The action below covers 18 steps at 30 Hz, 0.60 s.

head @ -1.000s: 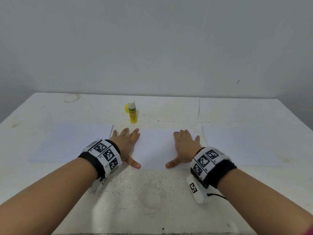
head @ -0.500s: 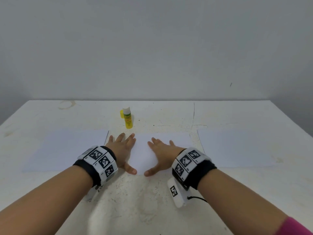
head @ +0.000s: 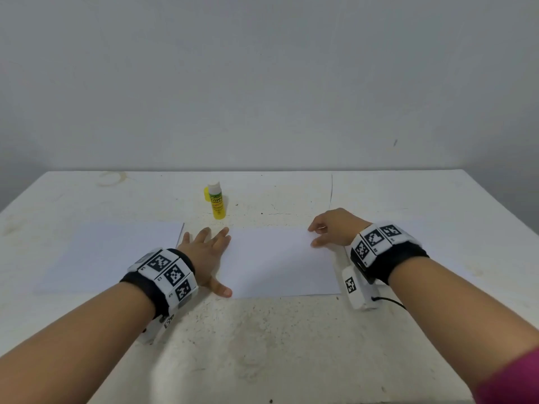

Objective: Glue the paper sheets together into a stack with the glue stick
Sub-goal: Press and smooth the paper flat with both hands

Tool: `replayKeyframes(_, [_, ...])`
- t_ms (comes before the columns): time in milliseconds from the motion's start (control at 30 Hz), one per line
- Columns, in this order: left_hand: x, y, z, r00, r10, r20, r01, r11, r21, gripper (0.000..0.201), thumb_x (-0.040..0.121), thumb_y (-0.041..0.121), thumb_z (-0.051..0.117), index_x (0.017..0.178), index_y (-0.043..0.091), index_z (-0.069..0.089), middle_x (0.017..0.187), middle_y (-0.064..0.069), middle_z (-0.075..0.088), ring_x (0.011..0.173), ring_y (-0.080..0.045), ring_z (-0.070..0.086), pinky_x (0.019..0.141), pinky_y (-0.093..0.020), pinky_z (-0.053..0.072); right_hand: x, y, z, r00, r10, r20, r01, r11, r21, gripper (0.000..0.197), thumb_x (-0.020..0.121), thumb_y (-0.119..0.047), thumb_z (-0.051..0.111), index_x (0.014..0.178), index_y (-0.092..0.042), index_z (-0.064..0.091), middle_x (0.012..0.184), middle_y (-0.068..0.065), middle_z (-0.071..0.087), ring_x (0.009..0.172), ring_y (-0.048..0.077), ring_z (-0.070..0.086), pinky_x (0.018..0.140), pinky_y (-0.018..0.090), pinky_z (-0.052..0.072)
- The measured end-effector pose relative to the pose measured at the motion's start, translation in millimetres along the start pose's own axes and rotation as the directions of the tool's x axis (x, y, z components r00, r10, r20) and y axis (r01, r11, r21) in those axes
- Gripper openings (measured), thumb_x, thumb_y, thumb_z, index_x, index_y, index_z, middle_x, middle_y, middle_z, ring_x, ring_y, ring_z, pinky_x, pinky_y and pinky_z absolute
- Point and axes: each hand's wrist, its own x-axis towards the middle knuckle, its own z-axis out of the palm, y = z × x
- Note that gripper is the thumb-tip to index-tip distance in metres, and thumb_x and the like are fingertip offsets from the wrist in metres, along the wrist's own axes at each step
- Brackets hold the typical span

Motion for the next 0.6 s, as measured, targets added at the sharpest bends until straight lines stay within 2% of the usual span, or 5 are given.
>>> replayKeyframes(100, [1.5, -1.2, 0.6, 1.0, 0.004, 0.01, -0.004, 1.0, -0.018, 0.127, 0.069, 0.075, 0.061, 0.151, 0.015, -0.015, 0.157, 0.002, -0.025, 0.147, -0.029, -0.013, 0.118, -0.055, 0.002, 2.0, 1.5, 3.6, 0.998, -0.002, -0.07, 0.0, 1.0, -0.018, 0.041, 0.081, -0.018, 0.075, 0.12, -0.014, 0.063, 0.122, 0.003, 0.063, 0.111, 0.015, 0.059, 0.095, 0.025, 0.046])
replayKeyframes(233, [1.8, -1.2, 0.4, 1.0, 0.004, 0.024, -0.003, 1.0, -0.031, 0.127, 0.069, 0.074, 0.062, 0.151, 0.014, -0.016, 0.157, 0.002, -0.027, 0.147, -0.028, -0.012, 0.118, -0.055, 0.005, -6.2, 3.5, 10.3, 1.0, 0.001, -0.008, -0.001, 1.0, -0.006, 0.07, 0.071, -0.023, 0.082, 0.133, -0.016, 0.049, 0.13, 0.003, 0.055, 0.118, 0.019, 0.052, 0.098, 0.029, 0.045])
replayKeyframes(400, [1.6, -0.4, -0.6, 0.999, 0.0, 0.038, 0.001, 0.999, -0.033, 0.129, 0.069, 0.075, 0.062, 0.15, 0.014, -0.018, 0.156, 0.002, -0.028, 0.147, -0.027, -0.013, 0.118, -0.056, 0.007, -18.2, 2.1, 20.1, 0.994, 0.03, 0.102, -0.021, 0.996, -0.081, 0.103, 0.064, -0.032, 0.086, 0.144, -0.02, 0.023, 0.129, 0.006, 0.05, 0.115, 0.025, 0.05, 0.092, 0.034, 0.045])
replayKeyframes(500, [0.8, 0.2, -1.2, 0.999, -0.007, 0.043, 0.008, 1.0, -0.025, 0.13, 0.068, 0.076, 0.062, 0.15, 0.014, -0.018, 0.156, 0.002, -0.028, 0.147, -0.028, -0.013, 0.117, -0.057, 0.007, -19.6, 0.6, 23.3, 0.994, 0.054, 0.096, -0.046, 0.996, -0.08, 0.105, 0.064, -0.033, 0.086, 0.144, -0.021, 0.02, 0.127, 0.005, 0.051, 0.115, 0.028, 0.048, 0.093, 0.039, 0.045])
replayKeyframes(600, [-0.1, 1.2, -2.5, 1.0, -0.011, 0.029, 0.011, 1.0, -0.015, 0.13, 0.068, 0.076, 0.062, 0.15, 0.014, -0.017, 0.157, 0.002, -0.027, 0.147, -0.029, -0.012, 0.117, -0.057, 0.006, -19.8, -4.0, 22.1, 0.99, 0.084, 0.112, -0.07, 0.99, -0.125, 0.1, 0.064, -0.035, 0.085, 0.141, -0.019, 0.022, 0.128, 0.006, 0.051, 0.116, 0.029, 0.046, 0.091, 0.039, 0.042])
